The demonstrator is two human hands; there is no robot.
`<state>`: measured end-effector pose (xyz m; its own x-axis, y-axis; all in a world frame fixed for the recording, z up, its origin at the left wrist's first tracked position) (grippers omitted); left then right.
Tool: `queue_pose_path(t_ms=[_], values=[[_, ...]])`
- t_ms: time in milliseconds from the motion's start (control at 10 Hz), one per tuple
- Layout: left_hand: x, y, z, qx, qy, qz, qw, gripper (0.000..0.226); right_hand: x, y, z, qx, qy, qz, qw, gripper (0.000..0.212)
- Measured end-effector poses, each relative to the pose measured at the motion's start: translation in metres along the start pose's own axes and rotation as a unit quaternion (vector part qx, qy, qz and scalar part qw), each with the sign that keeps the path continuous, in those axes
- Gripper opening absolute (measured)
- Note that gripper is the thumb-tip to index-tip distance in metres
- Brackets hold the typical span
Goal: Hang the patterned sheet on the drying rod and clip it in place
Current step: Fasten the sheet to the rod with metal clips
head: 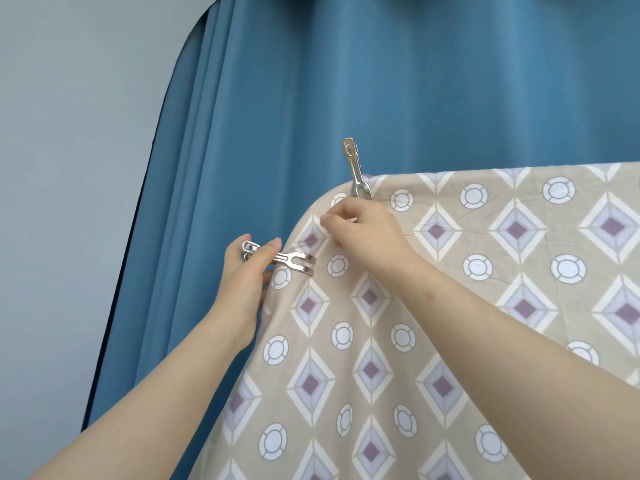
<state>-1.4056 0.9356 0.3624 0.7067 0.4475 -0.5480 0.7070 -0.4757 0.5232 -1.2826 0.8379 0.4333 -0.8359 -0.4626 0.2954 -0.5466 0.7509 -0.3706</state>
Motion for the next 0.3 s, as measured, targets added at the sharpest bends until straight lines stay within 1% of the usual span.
queue_pose_path(t_ms=[100,200,300], values=[[-0.002,-0.004,-0.001,-0.025,0.020,-0.012,0.999,0.065,-0.004,-0.001,0.002,0.000,0.007,-0.003,1.000,0.022],[-0.009,-0.009,-0.001,-0.056,0.078,-0.078,0.992,0.075,-0.010,0.002,0.003,0.000,0.014,-0.003,1.000,0.021],[-0.029,-0.010,0.008,-0.069,0.219,-0.196,0.953,0.070,-0.010,0.006,0.007,-0.001,0.024,0.013,1.000,0.016]])
Point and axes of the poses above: each hand's wrist, its own z-axis away from the middle knuckle, its own y-axis out of the palm, x = y × z, the point moved 6 cm from there along -z, towards the middle knuckle, and after that the axes turned 9 degrees about z, right-handed, at the moved point
